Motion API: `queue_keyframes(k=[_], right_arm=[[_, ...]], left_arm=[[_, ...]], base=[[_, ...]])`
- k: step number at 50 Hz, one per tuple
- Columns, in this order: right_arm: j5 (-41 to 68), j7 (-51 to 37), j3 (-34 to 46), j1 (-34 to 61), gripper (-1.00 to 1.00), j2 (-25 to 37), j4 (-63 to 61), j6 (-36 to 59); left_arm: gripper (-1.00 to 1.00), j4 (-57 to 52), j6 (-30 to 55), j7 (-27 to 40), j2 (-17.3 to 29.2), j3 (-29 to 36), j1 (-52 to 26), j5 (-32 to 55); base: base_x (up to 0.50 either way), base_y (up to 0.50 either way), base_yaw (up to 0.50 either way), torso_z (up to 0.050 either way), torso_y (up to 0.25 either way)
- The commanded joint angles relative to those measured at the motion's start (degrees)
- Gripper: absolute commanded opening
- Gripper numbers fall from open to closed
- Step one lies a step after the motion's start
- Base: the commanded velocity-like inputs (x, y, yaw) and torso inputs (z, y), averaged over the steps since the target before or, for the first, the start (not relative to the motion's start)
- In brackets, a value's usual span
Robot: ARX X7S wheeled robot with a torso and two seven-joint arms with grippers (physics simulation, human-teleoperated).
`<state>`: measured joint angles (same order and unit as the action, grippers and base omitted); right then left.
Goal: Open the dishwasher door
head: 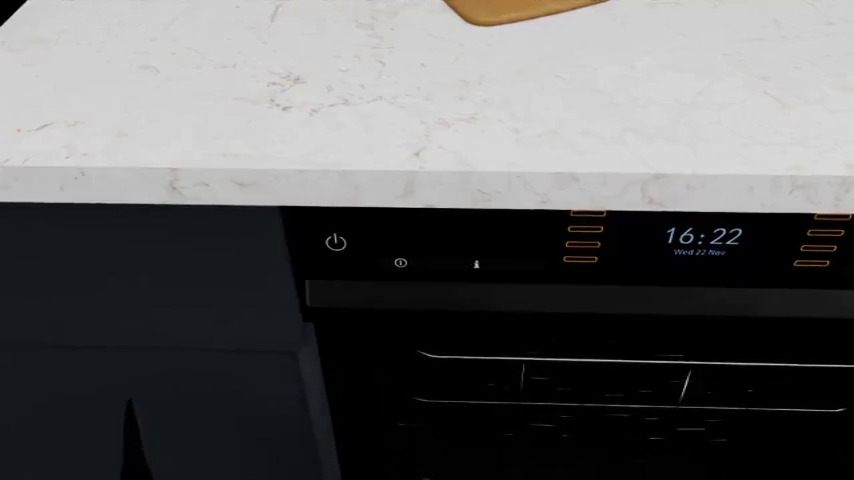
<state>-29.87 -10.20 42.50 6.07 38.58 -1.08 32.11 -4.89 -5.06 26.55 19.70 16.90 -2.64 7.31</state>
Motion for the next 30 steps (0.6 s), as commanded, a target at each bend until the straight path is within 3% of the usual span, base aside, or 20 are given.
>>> queue_keyframes(k=[1,30], right_arm=[[-0.4,-3.5,-0.1,-3.3,-1.0,0.1,-0.4,-0.4],[2.3,-10.6,0.4,-11.0,-1.0,-1.2,5.7,-4.9]], left_arm=[[1.0,-0.1,-0.3,0.1,0.1,0.0,0.1,0.1],[1.0,-1.7,0.3,0.8,1.0,0.0,0.5,0.2]], base=[[0.0,0.0,0.0,0.0,0.0],[0.0,0.0,0.0,0.0,0.0]])
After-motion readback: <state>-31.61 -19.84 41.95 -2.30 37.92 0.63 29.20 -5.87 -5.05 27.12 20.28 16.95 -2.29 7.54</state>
